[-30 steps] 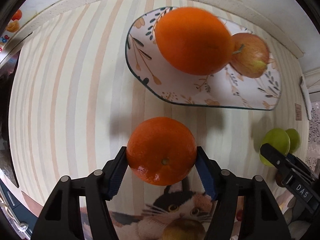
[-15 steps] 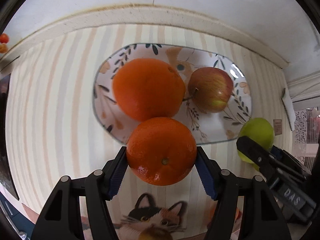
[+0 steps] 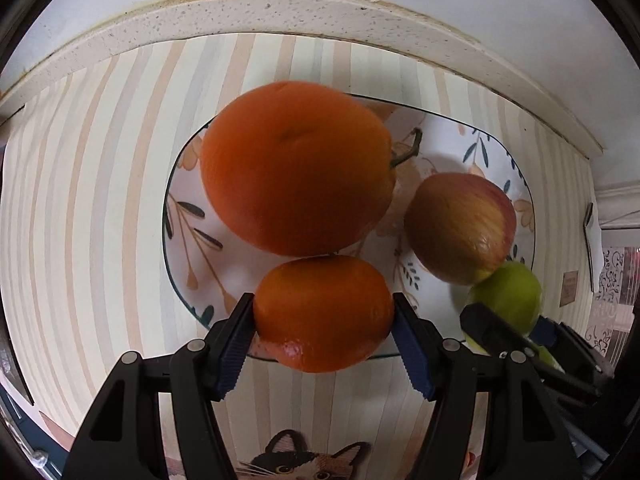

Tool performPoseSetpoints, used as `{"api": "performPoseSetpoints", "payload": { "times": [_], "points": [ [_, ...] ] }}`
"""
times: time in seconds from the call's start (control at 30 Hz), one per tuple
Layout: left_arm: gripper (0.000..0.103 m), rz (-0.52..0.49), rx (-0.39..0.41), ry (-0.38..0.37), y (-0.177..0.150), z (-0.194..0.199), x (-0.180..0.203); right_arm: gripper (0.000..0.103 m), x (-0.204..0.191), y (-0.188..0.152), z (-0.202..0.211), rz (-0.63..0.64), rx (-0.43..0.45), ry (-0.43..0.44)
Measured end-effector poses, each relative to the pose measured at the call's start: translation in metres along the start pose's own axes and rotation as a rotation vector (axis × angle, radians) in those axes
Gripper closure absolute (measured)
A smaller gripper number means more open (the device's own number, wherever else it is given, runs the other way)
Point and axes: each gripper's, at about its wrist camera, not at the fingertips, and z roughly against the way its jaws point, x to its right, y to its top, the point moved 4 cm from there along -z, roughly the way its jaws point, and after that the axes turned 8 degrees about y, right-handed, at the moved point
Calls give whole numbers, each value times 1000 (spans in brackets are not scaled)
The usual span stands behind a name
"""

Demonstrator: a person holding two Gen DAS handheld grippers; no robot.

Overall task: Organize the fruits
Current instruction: 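Place the tangerine on the plate with the left gripper while the right places the green apple, then grasp the brown fruit with the left gripper while the right gripper grasps the tangerine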

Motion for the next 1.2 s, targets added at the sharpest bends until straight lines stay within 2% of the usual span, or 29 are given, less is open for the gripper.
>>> {"api": "performPoseSetpoints", "payload": {
  "times": [0.07,0.13,0.17,0.23,0.27,0.33,0.4,0.43,0.47,0.7,0.97,1.2],
  "points": [
    [39,1,-10,7,0,1,-3,40,1,0,0,-6,0,5],
    [39,6,-19,12,1,0,-3,35,2,2,0,-7,0,9],
    [38,7,-24,11,0,1,-5,26,1,2,3,-7,0,7],
    [38,13,-30,9,-1,2,-6,15,1,4,10,2,5,-4],
    [38,17,-30,6,-2,4,-8,13,0,4,13,7,9,-8],
    [34,17,-12,3,-2,10,-7,13,3,4,20,18,13,-32],
    [25,6,17,24,-2,20,-9,11,3,3,27,38,27,-67],
    [18,-1,33,34,-2,26,-9,11,3,3,30,46,33,-78],
    [17,-7,51,43,-3,32,-10,11,2,2,33,53,39,-89],
    [17,-25,148,90,-20,75,-18,11,-6,-8,67,103,108,-166],
    [17,-28,257,118,-50,111,-12,11,-25,-34,115,146,200,-190],
    [17,-47,346,118,-88,149,-11,11,-42,-69,158,177,284,-190]
  ]
}}
